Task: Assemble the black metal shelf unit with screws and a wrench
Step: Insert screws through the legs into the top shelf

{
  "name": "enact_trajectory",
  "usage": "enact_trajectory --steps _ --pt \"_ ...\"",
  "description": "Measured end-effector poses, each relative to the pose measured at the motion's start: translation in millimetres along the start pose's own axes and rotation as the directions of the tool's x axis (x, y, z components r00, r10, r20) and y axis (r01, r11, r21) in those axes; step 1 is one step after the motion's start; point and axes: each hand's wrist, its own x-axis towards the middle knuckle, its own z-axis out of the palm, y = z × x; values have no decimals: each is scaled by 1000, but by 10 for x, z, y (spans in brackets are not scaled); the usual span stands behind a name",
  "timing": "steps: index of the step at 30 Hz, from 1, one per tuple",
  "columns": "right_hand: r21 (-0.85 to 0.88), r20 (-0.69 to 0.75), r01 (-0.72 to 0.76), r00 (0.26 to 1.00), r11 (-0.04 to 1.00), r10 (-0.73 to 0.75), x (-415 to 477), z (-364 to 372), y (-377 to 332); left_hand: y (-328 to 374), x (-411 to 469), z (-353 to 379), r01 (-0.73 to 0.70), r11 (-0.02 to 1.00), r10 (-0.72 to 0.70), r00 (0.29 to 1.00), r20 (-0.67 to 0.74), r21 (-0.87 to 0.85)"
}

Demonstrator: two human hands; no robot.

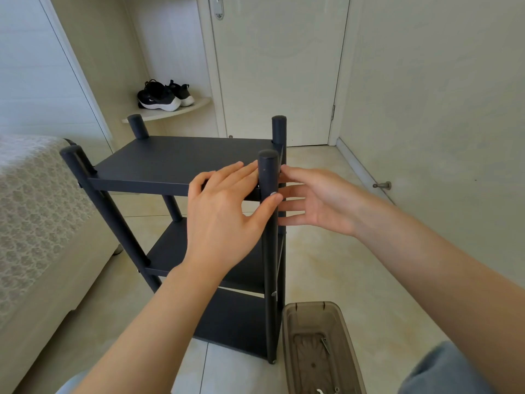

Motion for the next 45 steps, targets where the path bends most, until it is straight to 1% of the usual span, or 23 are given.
enact_trajectory --steps 3,6,8,11,13,15,18,21,25,27,28,31,33,35,38,43,45 --pt "-15 8 10 1000 1000 -9 -16 -100 51 -7 -7 14 -8 1000 8 1000 -20 5" --pt "-21 1 -25 1000 999 25 -26 -236 169 -6 -11 10 -17 1000 17 999 -35 6" --pt "-47 -3 -71 997 996 71 -18 -340 304 -4 -13 9 -15 1000 15 999 -43 -5" --pt "-167 -44 -186 982 968 181 22 -519 620 -3 -1 20 2 999 -3 999 -46 -36" --pt "-292 -95 -289 957 912 273 43 -638 913 -3 0 35 -1 999 -2 999 -54 -46" --pt "-417 -153 -389 921 822 359 59 -750 1222 -2 -7 50 -10 999 6 997 -75 -43" --pt "-553 -196 -476 872 683 449 75 -891 1637 -9 -20 92 -35 999 30 992 -123 -41" --pt "-607 -220 -515 841 606 495 132 -987 1977 -30 -31 142 -50 998 43 984 -174 -35" --pt "-623 -276 -544 826 563 492 294 -1028 2403 -51 -42 201 -80 997 73 971 -227 -22" --pt "-666 -290 -530 832 524 472 359 -1035 2644 -59 -48 222 -94 996 88 964 -251 -12" --pt "-708 -286 -517 833 481 475 378 -1038 2773 -62 -47 232 -98 995 93 961 -259 -9" --pt "-834 -257 -464 805 298 535 406 -988 3181 -76 -53 256 -108 994 106 955 -278 7" --pt "-910 -220 -372 806 182 549 408 -949 3457 -75 -71 266 -120 993 116 946 -303 8" --pt "-961 -164 -260 803 89 573 397 -935 3712 -66 -72 281 -132 991 124 938 -325 -2" --pt "-990 -138 -131 793 -55 593 336 -948 3925 -60 -72 286 -128 992 121 932 -341 1" --pt "-983 -94 28 777 -184 623 284 -949 4057 -48 -66 293 -144 990 136 928 -348 3" --pt "-971 -93 63 792 -232 604 284 -1007 4117 -43 -68 299 -140 990 135 925 -355 12"
